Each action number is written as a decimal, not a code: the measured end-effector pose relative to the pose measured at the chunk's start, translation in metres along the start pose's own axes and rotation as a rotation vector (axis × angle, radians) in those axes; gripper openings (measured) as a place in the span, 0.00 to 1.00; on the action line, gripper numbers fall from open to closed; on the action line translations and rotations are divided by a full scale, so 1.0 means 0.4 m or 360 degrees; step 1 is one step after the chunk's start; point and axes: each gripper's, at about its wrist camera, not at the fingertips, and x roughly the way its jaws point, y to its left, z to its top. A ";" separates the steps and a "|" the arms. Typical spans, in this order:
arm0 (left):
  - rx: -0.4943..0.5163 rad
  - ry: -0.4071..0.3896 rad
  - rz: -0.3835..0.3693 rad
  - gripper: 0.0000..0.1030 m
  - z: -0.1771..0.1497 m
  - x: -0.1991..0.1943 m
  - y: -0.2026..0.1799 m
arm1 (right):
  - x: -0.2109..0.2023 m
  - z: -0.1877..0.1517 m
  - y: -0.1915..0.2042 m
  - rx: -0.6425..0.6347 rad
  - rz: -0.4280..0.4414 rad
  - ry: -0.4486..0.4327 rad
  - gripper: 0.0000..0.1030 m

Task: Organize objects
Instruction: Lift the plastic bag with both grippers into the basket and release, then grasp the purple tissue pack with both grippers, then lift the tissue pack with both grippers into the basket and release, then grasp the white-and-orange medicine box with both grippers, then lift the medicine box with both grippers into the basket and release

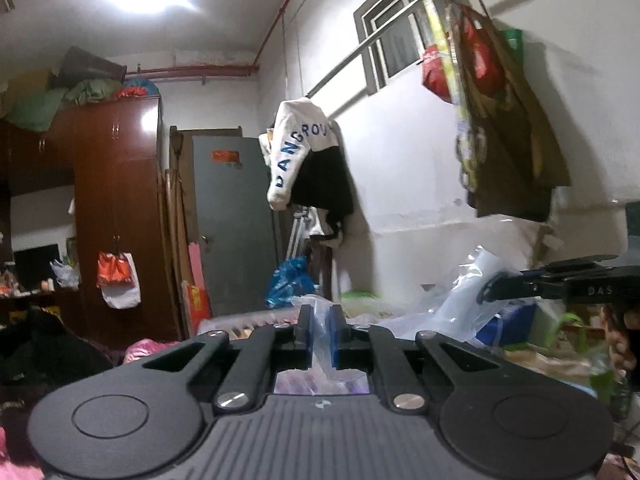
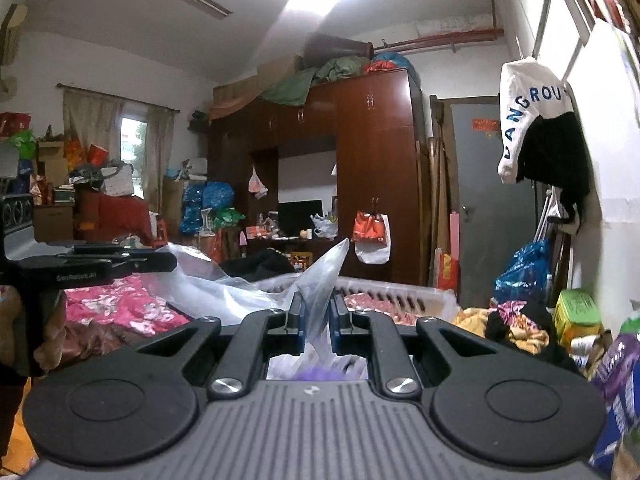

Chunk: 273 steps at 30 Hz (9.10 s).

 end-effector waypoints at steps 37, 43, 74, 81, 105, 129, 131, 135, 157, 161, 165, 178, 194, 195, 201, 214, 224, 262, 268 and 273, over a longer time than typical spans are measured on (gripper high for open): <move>-0.0061 0.0182 0.0002 0.80 -0.098 0.074 0.020 | -0.055 -0.126 -0.071 0.0219 -0.0092 0.0231 1.00; -0.0082 0.0247 -0.0236 0.80 -0.182 0.007 -0.054 | -0.119 -0.220 -0.037 0.0256 0.0068 0.0226 1.00; -0.0256 0.0518 -0.0424 0.44 -0.275 0.129 -0.108 | 0.007 -0.279 -0.012 0.0140 0.0217 0.0447 0.56; -0.0212 0.0462 -0.0417 0.36 -0.276 0.113 -0.124 | -0.020 -0.282 -0.009 0.0130 0.0196 0.0366 0.50; -0.0097 0.0055 -0.0348 0.35 -0.105 -0.037 -0.154 | -0.066 -0.079 0.053 -0.0101 0.0162 0.0042 0.47; -0.0042 0.0191 -0.0128 0.35 0.053 0.284 0.008 | 0.271 -0.006 -0.039 -0.0112 0.0116 0.0234 0.45; -0.0062 0.0229 -0.0110 0.35 0.034 0.309 0.025 | 0.292 -0.019 -0.030 -0.0134 0.0103 0.0272 0.45; -0.0109 0.0278 -0.0085 0.36 0.003 0.345 0.057 | 0.308 -0.043 -0.026 -0.0165 0.0088 0.0318 0.45; -0.0131 0.0465 0.0063 0.80 -0.197 0.040 -0.088 | -0.049 -0.198 -0.024 0.0171 -0.0036 0.0441 1.00; -0.0093 0.0495 0.0032 0.80 -0.230 0.033 -0.118 | -0.049 -0.216 -0.020 0.0283 0.0034 0.0490 1.00; -0.0116 0.0544 0.0010 0.80 -0.259 0.031 -0.112 | -0.014 -0.211 -0.010 0.0232 0.0046 0.0518 1.00; -0.0178 0.0576 -0.0194 0.80 -0.286 0.034 -0.098 | -0.014 -0.247 0.064 0.0166 0.0228 0.0533 1.00; -0.0222 0.0665 -0.0218 0.50 -0.306 0.069 -0.013 | 0.094 -0.251 0.164 -0.0055 0.0406 0.0795 0.59; -0.0228 0.0668 -0.0227 0.49 -0.308 0.071 -0.012 | 0.098 -0.250 0.168 -0.0085 0.0397 0.0798 0.59; -0.0229 0.0659 -0.0296 0.36 -0.314 0.076 -0.009 | 0.116 -0.249 0.173 -0.0147 0.0424 0.0822 0.47; -0.0183 0.0504 -0.0316 0.32 -0.302 0.035 -0.044 | 0.038 -0.236 0.180 -0.0200 0.0360 0.0620 0.44; -0.0081 0.0303 -0.0313 0.32 -0.221 -0.050 -0.103 | -0.058 -0.167 0.200 -0.0259 0.0292 0.0389 0.43; 0.0156 0.0450 -0.0160 0.49 0.045 0.414 -0.155 | 0.243 0.042 -0.122 -0.0201 0.0048 0.0486 0.67; 0.0005 0.0283 -0.0094 0.80 0.050 0.321 -0.103 | 0.164 0.038 -0.109 -0.0131 -0.0090 0.0321 1.00; -0.0175 0.0220 -0.0056 0.88 0.034 0.234 -0.061 | 0.151 0.017 -0.097 0.0079 -0.0107 0.0324 1.00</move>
